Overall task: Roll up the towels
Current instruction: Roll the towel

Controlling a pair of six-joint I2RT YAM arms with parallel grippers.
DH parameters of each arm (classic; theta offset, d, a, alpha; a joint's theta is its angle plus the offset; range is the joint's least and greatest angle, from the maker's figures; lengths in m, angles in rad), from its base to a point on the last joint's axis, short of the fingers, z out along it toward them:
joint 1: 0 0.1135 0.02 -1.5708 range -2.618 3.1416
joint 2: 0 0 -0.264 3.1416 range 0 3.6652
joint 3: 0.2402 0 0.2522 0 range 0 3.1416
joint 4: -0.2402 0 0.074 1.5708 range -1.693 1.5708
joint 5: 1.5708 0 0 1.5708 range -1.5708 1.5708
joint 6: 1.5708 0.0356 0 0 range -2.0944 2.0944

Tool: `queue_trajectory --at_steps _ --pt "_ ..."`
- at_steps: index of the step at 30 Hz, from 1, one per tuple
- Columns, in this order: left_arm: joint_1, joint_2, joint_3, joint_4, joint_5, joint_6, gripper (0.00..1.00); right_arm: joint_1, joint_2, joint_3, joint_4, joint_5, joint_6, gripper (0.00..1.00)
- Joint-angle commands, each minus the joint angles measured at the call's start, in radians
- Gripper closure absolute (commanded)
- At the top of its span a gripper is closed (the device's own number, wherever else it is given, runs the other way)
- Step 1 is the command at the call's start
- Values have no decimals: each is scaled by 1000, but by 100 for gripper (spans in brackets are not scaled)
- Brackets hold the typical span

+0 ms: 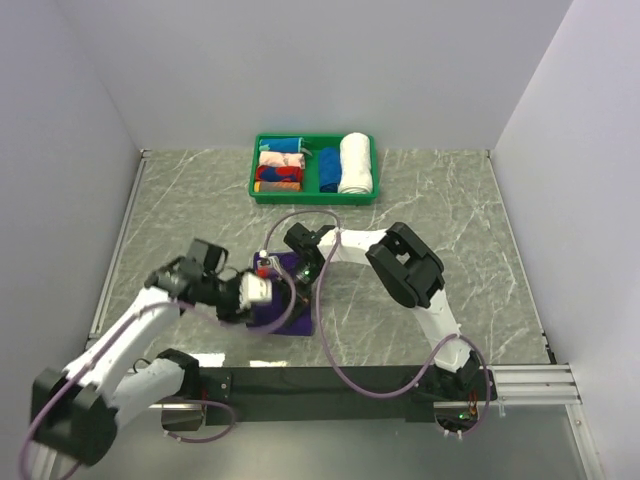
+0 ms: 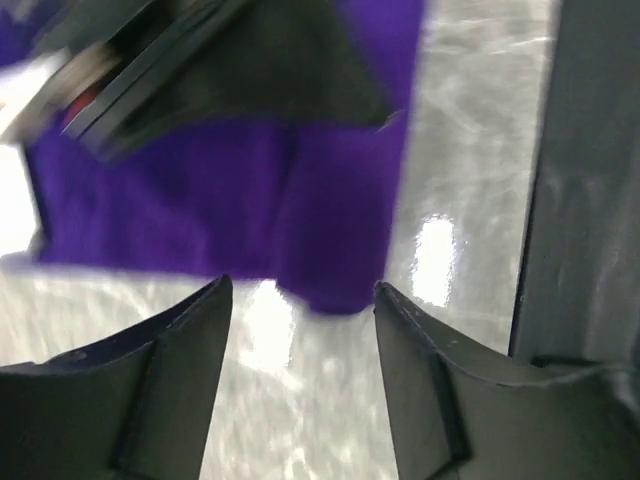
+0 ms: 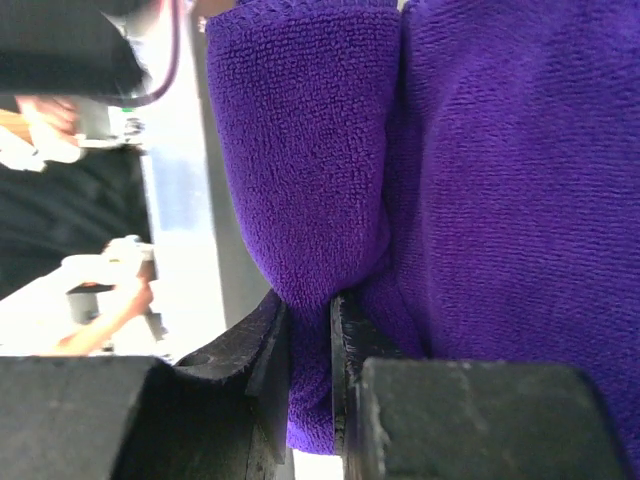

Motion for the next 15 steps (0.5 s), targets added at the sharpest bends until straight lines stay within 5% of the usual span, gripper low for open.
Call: queue_trajectory --at_steps 1,9,14,15 --pt "-156 -116 -93 198 -124 -22 35 2 122 -25 -93 147 -36 100" --pt "-401 -61 -134 307 -236 -120 39 -18 182 23 -116 156 -20 100" --pt "-480 65 -150 346 -328 -151 50 -31 191 44 -134 158 -14 100" --pt "-480 91 -147 338 -338 -148 58 -31 179 43 -134 162 -13 100"
